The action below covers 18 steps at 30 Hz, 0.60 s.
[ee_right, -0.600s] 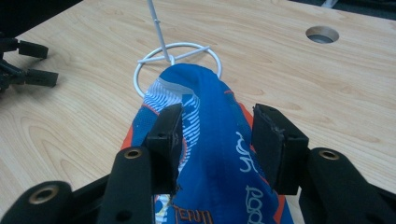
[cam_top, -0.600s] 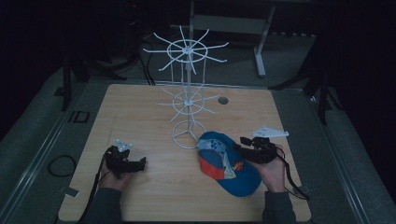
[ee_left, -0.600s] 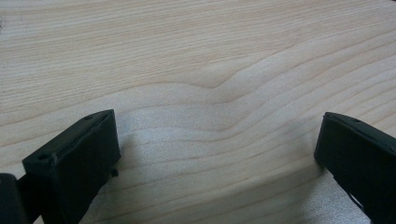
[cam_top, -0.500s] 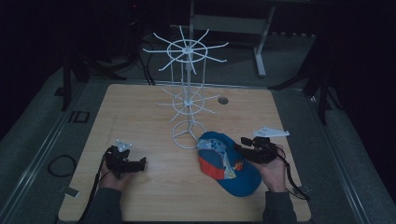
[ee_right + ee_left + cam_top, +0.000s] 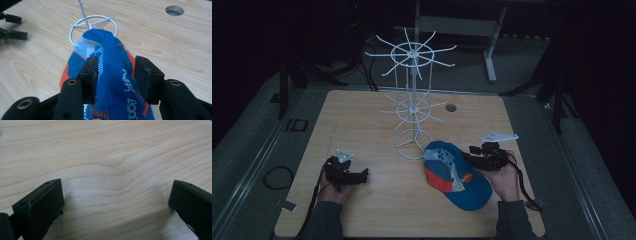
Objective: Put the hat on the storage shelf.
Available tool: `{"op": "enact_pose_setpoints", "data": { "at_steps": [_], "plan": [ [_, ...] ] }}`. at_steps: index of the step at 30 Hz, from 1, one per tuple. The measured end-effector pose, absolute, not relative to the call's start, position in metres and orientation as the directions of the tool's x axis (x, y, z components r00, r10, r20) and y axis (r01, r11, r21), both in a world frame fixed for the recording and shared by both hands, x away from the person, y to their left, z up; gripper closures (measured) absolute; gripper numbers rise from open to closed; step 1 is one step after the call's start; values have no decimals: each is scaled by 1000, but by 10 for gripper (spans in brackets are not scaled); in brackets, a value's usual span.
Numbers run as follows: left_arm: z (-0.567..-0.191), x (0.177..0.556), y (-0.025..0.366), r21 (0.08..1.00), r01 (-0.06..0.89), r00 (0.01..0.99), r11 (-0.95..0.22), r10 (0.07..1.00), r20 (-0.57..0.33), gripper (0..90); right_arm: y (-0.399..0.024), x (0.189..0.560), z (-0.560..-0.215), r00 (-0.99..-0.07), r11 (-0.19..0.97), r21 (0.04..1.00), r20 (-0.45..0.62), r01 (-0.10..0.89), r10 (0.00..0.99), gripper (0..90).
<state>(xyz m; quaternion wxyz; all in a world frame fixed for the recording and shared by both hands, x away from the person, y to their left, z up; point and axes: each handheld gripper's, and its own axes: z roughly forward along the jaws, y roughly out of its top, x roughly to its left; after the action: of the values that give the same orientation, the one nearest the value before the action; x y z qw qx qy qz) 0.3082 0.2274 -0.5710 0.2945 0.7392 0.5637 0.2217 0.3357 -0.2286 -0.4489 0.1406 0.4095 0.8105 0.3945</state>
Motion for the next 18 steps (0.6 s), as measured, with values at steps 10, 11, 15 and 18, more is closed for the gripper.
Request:
{"op": "enact_pose_setpoints", "data": {
  "at_steps": [10,11,15,18],
  "plan": [
    [-571,308,227,686,703,265,-189,964,-7,1,-224,345,-440,-631,409,723,48,557,774,555],
    [-571,308,227,686,703,265,-189,964,-7,1,-224,345,-440,-631,409,723,48,557,774,555],
    [-571,308,227,686,703,265,-188,964,-7,1,-222,350,-438,-633,425,711,37,560,773,532],
    [-571,308,227,686,703,265,-188,964,-7,1,-219,355,-437,-640,440,698,33,564,767,522]
  ]
}}
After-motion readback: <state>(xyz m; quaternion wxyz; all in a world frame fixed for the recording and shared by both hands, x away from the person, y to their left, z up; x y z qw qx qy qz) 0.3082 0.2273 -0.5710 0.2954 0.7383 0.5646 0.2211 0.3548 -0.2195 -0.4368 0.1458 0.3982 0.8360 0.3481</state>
